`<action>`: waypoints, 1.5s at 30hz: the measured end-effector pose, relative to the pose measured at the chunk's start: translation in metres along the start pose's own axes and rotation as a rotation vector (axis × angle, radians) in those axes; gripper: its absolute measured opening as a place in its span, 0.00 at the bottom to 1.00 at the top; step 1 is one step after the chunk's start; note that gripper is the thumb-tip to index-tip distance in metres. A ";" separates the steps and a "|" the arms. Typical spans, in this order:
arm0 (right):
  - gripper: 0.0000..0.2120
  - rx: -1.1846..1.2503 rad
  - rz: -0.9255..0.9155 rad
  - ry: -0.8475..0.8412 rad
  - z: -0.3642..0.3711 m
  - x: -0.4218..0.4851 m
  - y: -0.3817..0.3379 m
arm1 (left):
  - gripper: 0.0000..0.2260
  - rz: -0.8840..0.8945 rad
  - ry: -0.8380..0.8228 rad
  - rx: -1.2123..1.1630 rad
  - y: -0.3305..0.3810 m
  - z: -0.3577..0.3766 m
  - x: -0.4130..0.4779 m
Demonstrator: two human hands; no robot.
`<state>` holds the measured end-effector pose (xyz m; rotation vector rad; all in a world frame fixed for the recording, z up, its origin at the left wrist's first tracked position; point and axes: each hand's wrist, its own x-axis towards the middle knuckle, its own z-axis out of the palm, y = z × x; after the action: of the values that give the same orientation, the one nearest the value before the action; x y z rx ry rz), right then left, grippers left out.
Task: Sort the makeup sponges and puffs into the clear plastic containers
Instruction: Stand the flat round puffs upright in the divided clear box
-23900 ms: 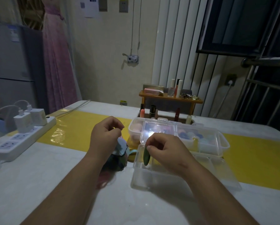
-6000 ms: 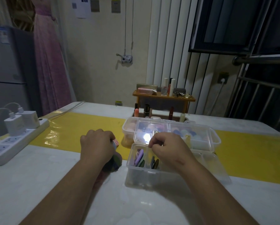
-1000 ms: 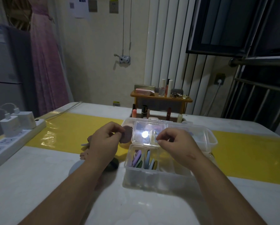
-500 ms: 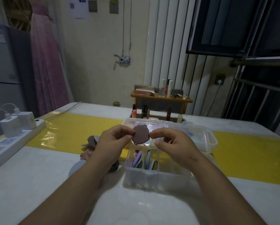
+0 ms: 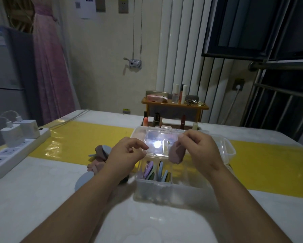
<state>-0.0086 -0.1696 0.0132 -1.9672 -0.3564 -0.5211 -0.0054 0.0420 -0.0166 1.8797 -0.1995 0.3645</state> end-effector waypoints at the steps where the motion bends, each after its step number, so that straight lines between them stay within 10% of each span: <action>1: 0.17 -0.006 0.009 0.008 0.000 0.001 0.003 | 0.08 -0.003 0.001 0.002 -0.001 0.000 0.000; 32: 0.25 -0.411 0.172 -0.325 0.005 -0.004 -0.003 | 0.10 -0.076 0.077 -0.102 -0.007 -0.009 0.008; 45: 0.23 -0.424 0.129 -0.304 0.004 -0.004 -0.003 | 0.12 -0.088 0.117 0.227 -0.023 -0.024 0.016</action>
<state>-0.0122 -0.1649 0.0118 -2.4718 -0.3219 -0.2226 0.0133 0.0733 -0.0241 2.0750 0.0046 0.4502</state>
